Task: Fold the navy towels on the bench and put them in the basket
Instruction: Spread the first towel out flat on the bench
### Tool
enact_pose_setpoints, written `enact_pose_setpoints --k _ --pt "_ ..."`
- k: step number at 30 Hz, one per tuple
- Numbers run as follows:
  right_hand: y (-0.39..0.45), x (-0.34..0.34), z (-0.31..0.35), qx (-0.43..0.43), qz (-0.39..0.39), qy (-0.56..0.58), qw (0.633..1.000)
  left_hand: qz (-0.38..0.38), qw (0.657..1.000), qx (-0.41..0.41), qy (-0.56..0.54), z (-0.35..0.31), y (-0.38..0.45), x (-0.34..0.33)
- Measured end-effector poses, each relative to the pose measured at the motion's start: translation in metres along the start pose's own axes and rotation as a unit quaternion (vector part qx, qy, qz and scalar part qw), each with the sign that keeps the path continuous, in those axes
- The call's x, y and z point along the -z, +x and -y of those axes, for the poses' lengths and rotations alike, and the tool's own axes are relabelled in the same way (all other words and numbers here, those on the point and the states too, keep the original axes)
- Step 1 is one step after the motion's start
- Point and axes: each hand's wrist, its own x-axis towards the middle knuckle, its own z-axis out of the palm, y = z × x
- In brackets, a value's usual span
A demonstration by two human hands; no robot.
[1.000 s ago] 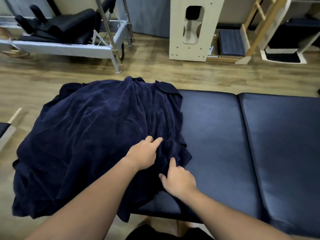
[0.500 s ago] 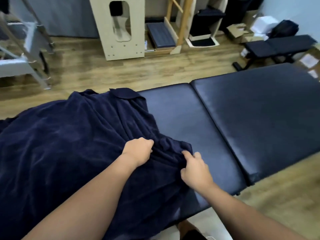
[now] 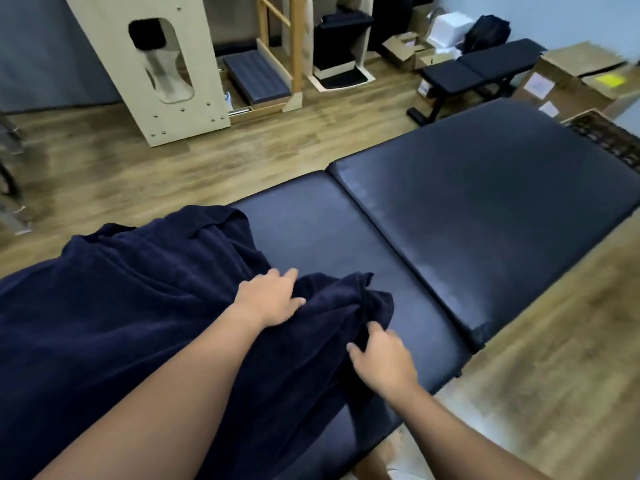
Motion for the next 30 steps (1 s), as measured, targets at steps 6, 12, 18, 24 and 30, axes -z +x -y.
enact_pose_setpoints --k 6,12,18,24,30 --pt "0.0 -0.019 0.002 0.032 0.004 0.033 0.999 0.058 0.993 0.02 0.104 -0.018 0.018 -0.004" --pt "0.01 0.006 0.003 0.076 0.021 -0.032 0.996 -0.086 0.994 0.035 -0.065 -0.027 0.024 0.01" --pt "0.013 0.031 -0.04 0.047 -0.017 -0.058 0.997 -0.203 0.973 -0.015 -0.107 -0.073 0.032 0.036" --pt "0.026 0.074 -0.085 0.052 -0.134 -0.05 0.988 -0.241 0.954 -0.092 -0.154 -0.142 0.055 0.065" --pt "0.075 0.142 -0.167 -0.012 -0.116 -0.049 0.992 -0.221 0.954 -0.142 -0.142 -0.204 0.09 0.073"
